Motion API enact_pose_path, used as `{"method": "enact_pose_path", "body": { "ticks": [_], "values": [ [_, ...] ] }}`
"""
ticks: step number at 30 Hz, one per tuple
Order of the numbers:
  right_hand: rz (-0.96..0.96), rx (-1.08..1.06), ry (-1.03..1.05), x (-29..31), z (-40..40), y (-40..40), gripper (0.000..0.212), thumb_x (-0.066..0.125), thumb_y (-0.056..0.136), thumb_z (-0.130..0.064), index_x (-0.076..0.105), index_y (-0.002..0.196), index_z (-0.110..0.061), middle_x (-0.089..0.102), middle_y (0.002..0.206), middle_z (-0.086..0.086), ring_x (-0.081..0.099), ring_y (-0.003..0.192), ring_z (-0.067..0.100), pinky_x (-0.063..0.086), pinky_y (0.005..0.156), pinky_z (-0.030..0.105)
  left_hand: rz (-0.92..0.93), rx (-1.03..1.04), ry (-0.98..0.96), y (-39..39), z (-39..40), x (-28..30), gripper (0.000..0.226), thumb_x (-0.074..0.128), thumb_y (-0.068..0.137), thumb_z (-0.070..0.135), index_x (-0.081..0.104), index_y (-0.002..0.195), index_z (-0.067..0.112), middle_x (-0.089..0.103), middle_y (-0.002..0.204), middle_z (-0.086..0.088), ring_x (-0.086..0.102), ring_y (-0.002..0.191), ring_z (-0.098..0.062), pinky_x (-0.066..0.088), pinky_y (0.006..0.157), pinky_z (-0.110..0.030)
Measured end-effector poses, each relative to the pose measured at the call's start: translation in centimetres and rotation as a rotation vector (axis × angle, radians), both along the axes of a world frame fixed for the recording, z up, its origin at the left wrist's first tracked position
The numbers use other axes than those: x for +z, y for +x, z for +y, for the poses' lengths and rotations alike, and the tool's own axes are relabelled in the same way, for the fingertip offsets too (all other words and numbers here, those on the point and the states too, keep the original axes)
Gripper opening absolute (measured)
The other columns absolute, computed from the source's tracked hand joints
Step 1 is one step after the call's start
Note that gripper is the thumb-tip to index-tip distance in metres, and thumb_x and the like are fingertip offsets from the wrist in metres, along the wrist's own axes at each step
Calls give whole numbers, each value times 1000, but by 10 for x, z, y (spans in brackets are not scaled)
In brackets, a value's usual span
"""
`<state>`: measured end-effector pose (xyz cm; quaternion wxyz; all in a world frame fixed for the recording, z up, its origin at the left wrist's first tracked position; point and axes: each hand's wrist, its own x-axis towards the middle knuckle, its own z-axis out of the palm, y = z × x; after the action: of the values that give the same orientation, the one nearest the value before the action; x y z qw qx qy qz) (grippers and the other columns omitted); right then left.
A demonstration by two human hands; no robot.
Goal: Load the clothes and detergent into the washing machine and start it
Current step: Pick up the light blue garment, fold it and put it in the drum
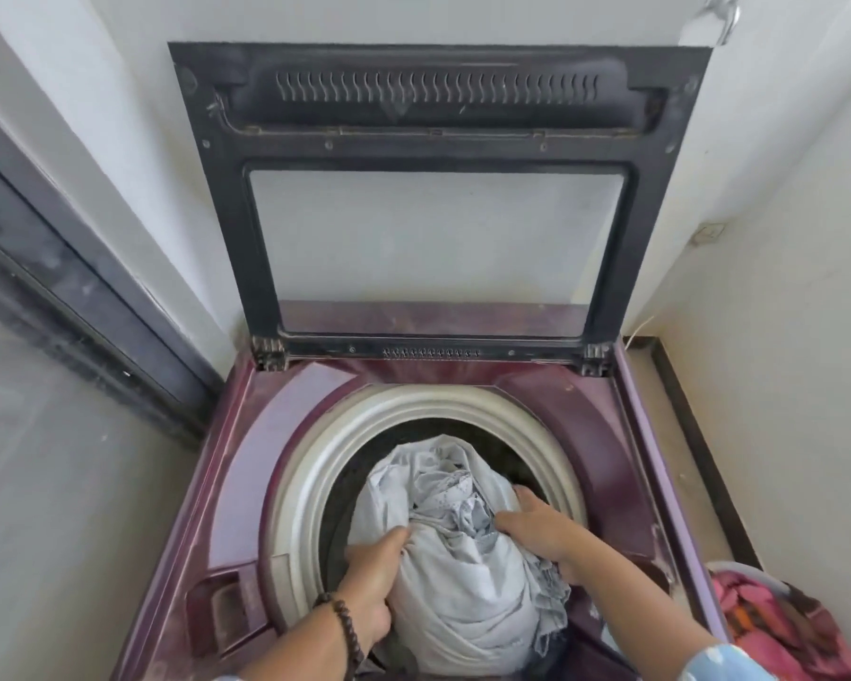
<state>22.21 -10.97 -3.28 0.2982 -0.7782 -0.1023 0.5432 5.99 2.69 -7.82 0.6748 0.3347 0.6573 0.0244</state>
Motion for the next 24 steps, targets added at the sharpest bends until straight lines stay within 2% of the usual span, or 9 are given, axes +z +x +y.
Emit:
{"method": "enact_pose_path", "body": {
  "ticks": [4, 7, 9, 12, 15, 17, 20, 22, 24],
  "values": [
    [19, 22, -87, -22, 15, 2, 86, 58, 85, -37, 13, 155, -14, 47, 141, 5, 52, 120, 22, 44, 104, 35, 1, -52, -105, 2, 4, -25, 96, 77, 36, 45, 58, 121, 7, 69, 107, -17, 68, 93, -34, 56, 84, -52],
    [8, -8, -76, -36, 24, 13, 77, 58, 92, -34, 18, 153, -10, 49, 128, 4, 50, 106, 17, 45, 81, 24, -27, -68, -175, 10, 20, -36, 63, 79, 65, 39, 66, 117, 5, 71, 105, -18, 68, 95, -35, 54, 90, -53],
    [-11, -61, -57, -40, 31, 22, 75, 61, 91, -36, 24, 152, -11, 51, 124, 2, 54, 106, 17, 49, 78, 25, -53, -44, -143, 18, 31, -35, 50, 71, 82, 33, 63, 121, 3, 70, 108, -20, 66, 99, -36, 52, 95, -53],
    [-11, -234, 12, -48, 42, 33, 67, 68, 86, -38, 42, 143, -16, 59, 128, 2, 60, 110, 21, 52, 94, 38, -13, 31, 55, 27, 47, -33, 70, 69, 80, 31, 42, 138, 4, 60, 123, -20, 61, 107, -37, 50, 96, -53],
    [-11, -322, 84, -57, 51, 35, 47, 68, 87, -37, 53, 129, -22, 60, 122, -3, 59, 104, 14, 49, 74, 24, 8, 33, 181, 30, 58, -30, 77, 62, 88, 22, 20, 152, 19, 42, 147, -17, 48, 127, -37, 43, 105, -55],
    [-1, -303, 91, -66, 55, 30, 53, 68, 89, -35, 52, 137, -20, 63, 118, -3, 61, 100, 12, 50, 71, 20, 25, -22, 198, 32, 62, -33, 75, 61, 90, 16, 20, 153, 13, 43, 146, -14, 47, 130, -35, 43, 105, -50],
    [20, -248, 69, -75, 60, 18, 61, 66, 91, -27, 42, 146, -18, 51, 138, 2, 52, 123, 18, 46, 93, 24, 6, -116, 171, 31, 61, -40, 71, 65, 83, 20, 35, 147, 10, 52, 135, -9, 54, 121, -33, 46, 103, -48],
    [-3, -195, 60, -79, 61, 10, 65, 67, 90, -29, 39, 148, -18, 44, 148, 2, 44, 134, 19, 39, 107, 30, 19, -177, 145, 31, 57, -44, 76, 64, 83, 25, 30, 150, 14, 45, 143, -6, 47, 129, -31, 40, 109, -50],
    [-38, -134, 46, -78, 61, 3, 67, 66, 90, -32, 37, 149, -21, 42, 150, 1, 41, 136, 20, 36, 110, 31, 23, -252, 159, 33, 54, -42, 78, 63, 84, 29, 27, 152, 18, 41, 149, -6, 44, 130, -27, 37, 111, -48]
  ]
}}
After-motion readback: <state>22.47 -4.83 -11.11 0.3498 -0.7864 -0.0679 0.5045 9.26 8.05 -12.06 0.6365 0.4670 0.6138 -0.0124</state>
